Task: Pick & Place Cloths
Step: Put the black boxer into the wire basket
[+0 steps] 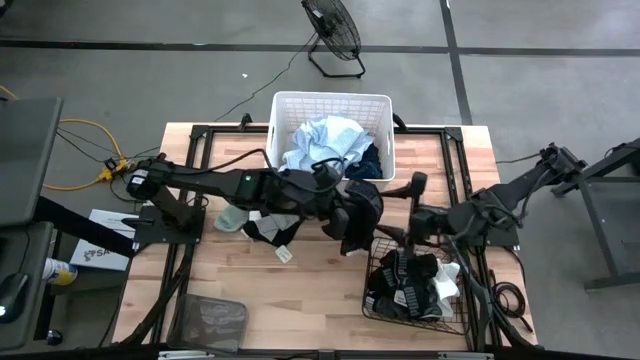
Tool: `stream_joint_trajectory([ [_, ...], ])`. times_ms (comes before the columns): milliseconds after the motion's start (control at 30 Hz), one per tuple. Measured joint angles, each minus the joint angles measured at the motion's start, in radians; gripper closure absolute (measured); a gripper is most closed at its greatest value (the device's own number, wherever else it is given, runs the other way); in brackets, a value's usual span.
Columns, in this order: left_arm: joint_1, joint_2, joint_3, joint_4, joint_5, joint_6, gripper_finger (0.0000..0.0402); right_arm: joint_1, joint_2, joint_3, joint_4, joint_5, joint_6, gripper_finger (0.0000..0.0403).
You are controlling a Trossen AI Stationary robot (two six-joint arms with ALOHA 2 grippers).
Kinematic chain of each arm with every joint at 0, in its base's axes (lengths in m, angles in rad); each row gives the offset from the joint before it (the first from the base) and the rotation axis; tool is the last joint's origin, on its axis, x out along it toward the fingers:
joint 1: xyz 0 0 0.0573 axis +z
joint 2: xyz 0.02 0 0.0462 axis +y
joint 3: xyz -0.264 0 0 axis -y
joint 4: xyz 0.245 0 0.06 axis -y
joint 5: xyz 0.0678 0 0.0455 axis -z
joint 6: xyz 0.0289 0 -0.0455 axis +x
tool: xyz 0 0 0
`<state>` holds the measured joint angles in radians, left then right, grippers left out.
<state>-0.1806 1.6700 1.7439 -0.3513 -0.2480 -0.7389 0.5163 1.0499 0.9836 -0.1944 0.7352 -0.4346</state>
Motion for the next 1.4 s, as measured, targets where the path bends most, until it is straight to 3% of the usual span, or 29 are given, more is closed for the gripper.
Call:
stream_joint_trajectory([
  [300, 0.006, 0.022, 0.0, 0.126, 0.064, 0.049, 0.0387, -0.099, 0.1, 0.0, 0.095, -0.17, 0.064, 0.0054],
  [633, 0.006, 0.021, -0.001, 0.208, 0.107, 0.105, 0.0387, -0.106, 0.171, 0.0, 0.078, -0.297, 0.38, 0.0087],
  [867, 0.006, 0.021, -0.001, 0.206, 0.107, 0.106, 0.0387, -0.104, 0.159, 0.0, 0.094, -0.34, 0.564, 0.0173],
  [1200, 0.006, 0.02, -0.001, 0.202, 0.107, 0.107, 0.0386, -0.107, 0.116, 0.0, 0.177, -0.458, 0.662, 0.0373],
  [1400, 0.006, 0.019, 0.0, 0.188, 0.107, 0.107, 0.0354, -0.106, 0.043, 0.0, 0.165, -0.488, 0.708, 0.0385],
])
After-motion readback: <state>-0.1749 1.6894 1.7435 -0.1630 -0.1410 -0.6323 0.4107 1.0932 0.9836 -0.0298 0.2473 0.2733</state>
